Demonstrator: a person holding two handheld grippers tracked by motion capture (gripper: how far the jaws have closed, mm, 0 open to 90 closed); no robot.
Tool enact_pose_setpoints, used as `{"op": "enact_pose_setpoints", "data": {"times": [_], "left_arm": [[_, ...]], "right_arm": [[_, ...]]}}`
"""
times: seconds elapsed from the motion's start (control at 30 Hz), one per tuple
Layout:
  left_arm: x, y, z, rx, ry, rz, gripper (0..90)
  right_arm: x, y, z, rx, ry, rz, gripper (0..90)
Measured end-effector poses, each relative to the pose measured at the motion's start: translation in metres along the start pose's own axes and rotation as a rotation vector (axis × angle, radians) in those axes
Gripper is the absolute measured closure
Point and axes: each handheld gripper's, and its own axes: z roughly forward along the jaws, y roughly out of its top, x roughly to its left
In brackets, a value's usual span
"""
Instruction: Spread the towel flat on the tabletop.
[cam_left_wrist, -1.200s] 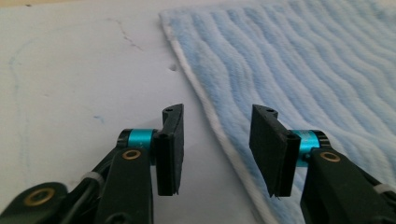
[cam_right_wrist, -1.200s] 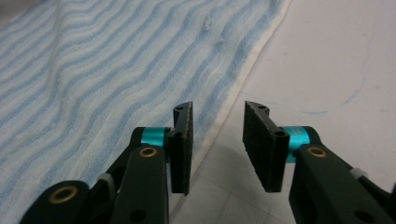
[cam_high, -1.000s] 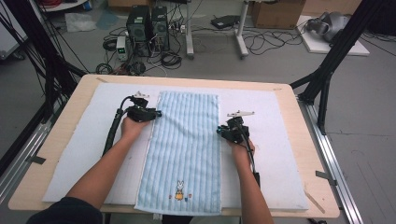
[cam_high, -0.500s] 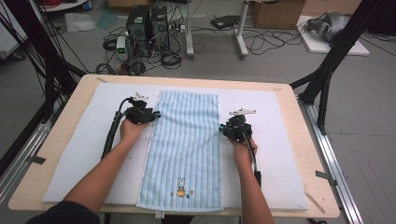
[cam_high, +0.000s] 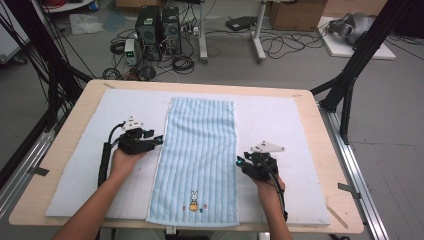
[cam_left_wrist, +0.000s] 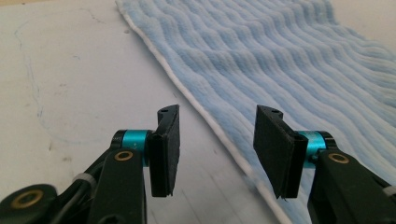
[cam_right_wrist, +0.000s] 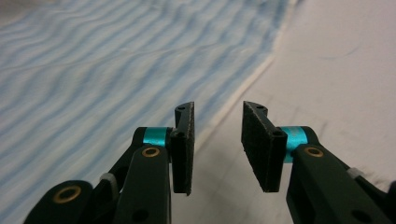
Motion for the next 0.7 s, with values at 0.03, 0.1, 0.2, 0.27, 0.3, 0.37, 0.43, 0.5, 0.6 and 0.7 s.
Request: {"op": "enact_pose_setpoints", "data": {"times": [0.03,0.1,0.2,0.27,0.3,0.37,0.43,0.5,0.6,0.7], "left_arm": [[-0.003,-0.003,-0.004,-0.001,0.002,-0.001,51.2],[-0.006,-0.009,-0.012,0.001,0.003,0.0,51.2],[-0.01,-0.02,-0.023,0.003,-0.001,-0.011,52.3],[-0.012,-0.026,-0.028,0.008,-0.003,-0.022,52.8],[-0.012,-0.028,-0.03,0.013,-0.002,-0.025,52.8],[-0.014,-0.031,-0.034,0.021,-0.006,-0.03,53.0],[-0.017,-0.033,-0.037,0.023,-0.022,-0.033,53.1],[-0.021,-0.034,-0.04,0.028,-0.036,-0.024,53.9],[-0.03,-0.037,-0.041,0.038,-0.079,-0.014,58.3],[-0.041,-0.041,-0.046,0.045,-0.138,0.015,64.6]], "right_arm": [[0.005,-0.004,-0.004,-0.006,0.019,-0.004,64.5],[0.015,-0.012,-0.009,0.008,0.066,-0.007,64.5],[0.032,-0.021,-0.012,0.052,0.133,-0.071,65.8],[0.04,-0.026,-0.01,0.108,0.14,-0.123,70.9],[0.044,-0.028,-0.012,0.101,0.13,-0.145,78.8],[0.045,-0.027,-0.018,0.144,0.119,-0.182,87.3],[0.047,-0.027,-0.023,0.169,0.082,-0.219,87.0],[0.048,-0.03,-0.025,0.158,0.051,-0.216,71.1],[0.039,-0.028,-0.029,0.063,0.099,-0.113,61.2],[0.034,-0.025,-0.032,0.008,0.103,-0.067,60.2]]}}
